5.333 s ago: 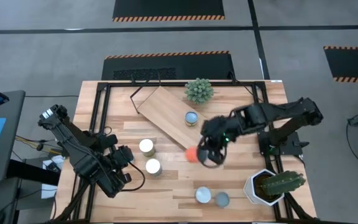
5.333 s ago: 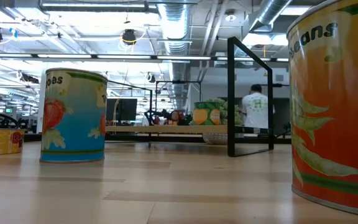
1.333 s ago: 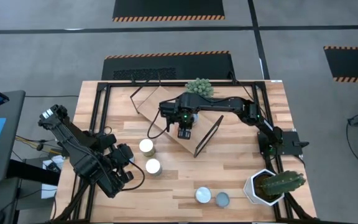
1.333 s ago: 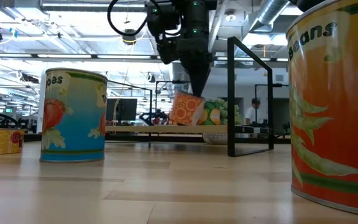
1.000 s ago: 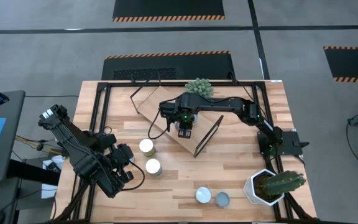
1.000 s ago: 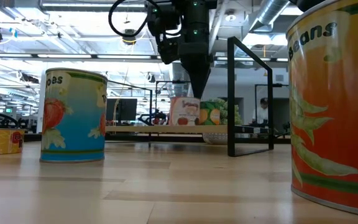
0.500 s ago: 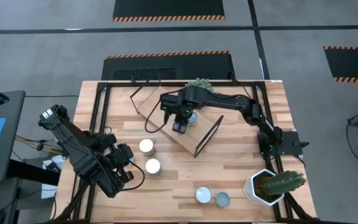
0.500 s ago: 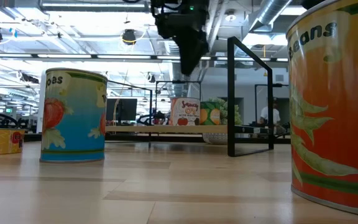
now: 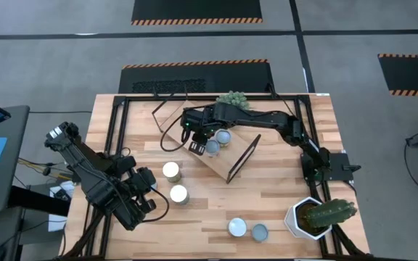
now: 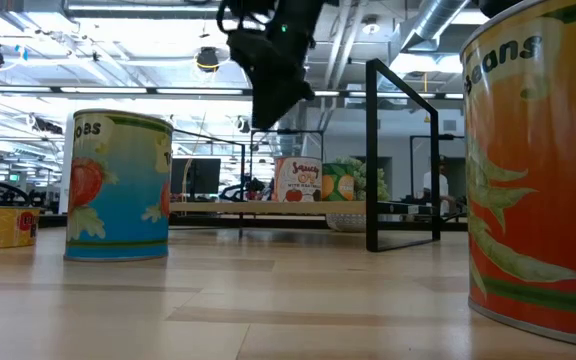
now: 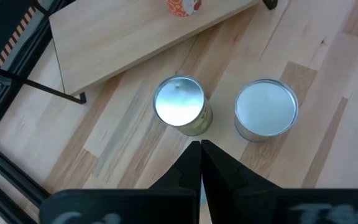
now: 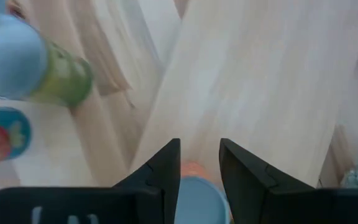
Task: Pick and place cans onto a shelf
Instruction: Put the canned tomato sauce on the shelf
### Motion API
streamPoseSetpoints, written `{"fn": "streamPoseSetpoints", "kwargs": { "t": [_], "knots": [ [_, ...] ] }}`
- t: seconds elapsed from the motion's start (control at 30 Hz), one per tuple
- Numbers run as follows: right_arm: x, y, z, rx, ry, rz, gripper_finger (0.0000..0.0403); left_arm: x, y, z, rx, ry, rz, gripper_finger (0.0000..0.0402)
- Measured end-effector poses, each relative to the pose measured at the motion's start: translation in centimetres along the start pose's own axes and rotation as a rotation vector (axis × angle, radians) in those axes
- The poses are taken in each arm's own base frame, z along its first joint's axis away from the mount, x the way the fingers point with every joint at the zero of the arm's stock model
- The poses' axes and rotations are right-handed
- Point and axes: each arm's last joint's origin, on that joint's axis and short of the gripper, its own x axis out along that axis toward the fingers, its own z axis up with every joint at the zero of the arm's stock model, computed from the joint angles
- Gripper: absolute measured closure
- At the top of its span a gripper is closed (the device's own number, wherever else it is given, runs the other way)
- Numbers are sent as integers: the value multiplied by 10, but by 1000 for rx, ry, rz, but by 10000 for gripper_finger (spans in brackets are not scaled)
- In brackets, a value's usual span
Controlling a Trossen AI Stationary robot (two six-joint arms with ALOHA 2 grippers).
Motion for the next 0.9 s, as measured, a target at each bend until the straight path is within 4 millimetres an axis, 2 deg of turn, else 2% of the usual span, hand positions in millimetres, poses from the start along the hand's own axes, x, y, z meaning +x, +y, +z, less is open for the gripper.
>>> {"fn": "streamPoseSetpoints", "kwargs": {
  "t": [0.17,0.5,0.67,0.9],
  "knots": [
    [17,-5,-7,11,51,-21,277,0,0,1,0,-19,7,401],
    [31,-20,-8,38,41,-65,278,0,0,1,0,-20,6,401],
    [42,-21,-17,34,97,-68,278,0,0,1,0,-20,7,402],
    [41,-18,-18,27,101,-64,278,0,0,1,0,-20,7,401]
  ]
}}
